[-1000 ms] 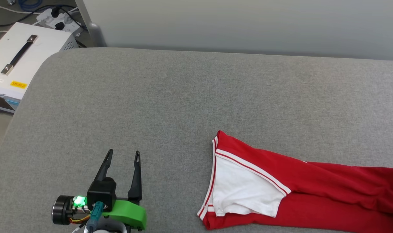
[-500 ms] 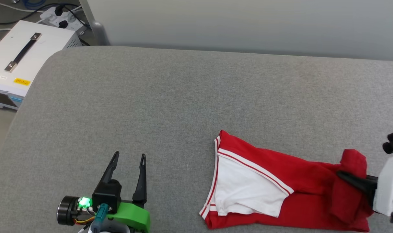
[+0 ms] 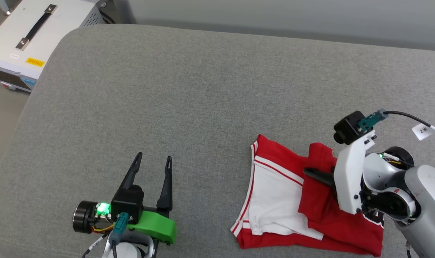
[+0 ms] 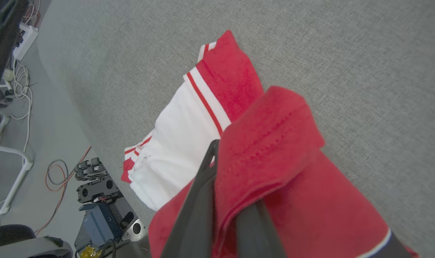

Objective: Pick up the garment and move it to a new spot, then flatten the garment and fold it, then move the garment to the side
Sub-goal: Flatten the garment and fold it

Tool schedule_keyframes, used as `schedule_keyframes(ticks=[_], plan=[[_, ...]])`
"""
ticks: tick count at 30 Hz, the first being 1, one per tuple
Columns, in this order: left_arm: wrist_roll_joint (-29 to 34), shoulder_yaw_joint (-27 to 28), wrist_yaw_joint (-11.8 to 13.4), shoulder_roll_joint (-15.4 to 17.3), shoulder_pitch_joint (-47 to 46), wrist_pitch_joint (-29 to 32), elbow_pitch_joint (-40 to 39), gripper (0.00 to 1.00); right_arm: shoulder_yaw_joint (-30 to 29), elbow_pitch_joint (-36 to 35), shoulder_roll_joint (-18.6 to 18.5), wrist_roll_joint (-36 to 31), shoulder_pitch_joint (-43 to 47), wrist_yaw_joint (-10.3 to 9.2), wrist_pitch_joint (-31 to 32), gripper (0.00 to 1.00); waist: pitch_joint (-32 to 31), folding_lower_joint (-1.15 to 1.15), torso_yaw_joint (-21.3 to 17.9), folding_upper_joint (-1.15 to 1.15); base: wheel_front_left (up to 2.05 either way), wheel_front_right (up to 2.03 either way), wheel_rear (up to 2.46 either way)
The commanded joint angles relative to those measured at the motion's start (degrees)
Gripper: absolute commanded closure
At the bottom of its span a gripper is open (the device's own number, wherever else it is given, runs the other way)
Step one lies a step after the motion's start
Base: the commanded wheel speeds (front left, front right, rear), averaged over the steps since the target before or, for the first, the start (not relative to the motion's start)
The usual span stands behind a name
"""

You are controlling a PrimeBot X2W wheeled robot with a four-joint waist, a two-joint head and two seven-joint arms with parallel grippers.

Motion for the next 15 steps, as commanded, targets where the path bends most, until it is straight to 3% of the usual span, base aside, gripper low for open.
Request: schedule_keyframes(ticks=[1, 15], plan=[[0.5, -0.1, -0.2, -0.4, -1.4, -0.3, 0.2, 0.00, 1.5, 1.6, 0.8, -1.1, -2.5, -0.03, -1.0, 1.00, 1.5, 0.00, 1.2, 0.00, 0.00, 0.00, 0.00], [0.5, -0.5, 0.0, -1.2, -3.5, -0.3, 0.8, 0.00, 17.7, 17.6, 5.2, -3.6, -12.4, -0.03, -7.1, 1.00, 3.6, 0.00, 1.7, 0.00, 0.00, 0.00, 0.00]])
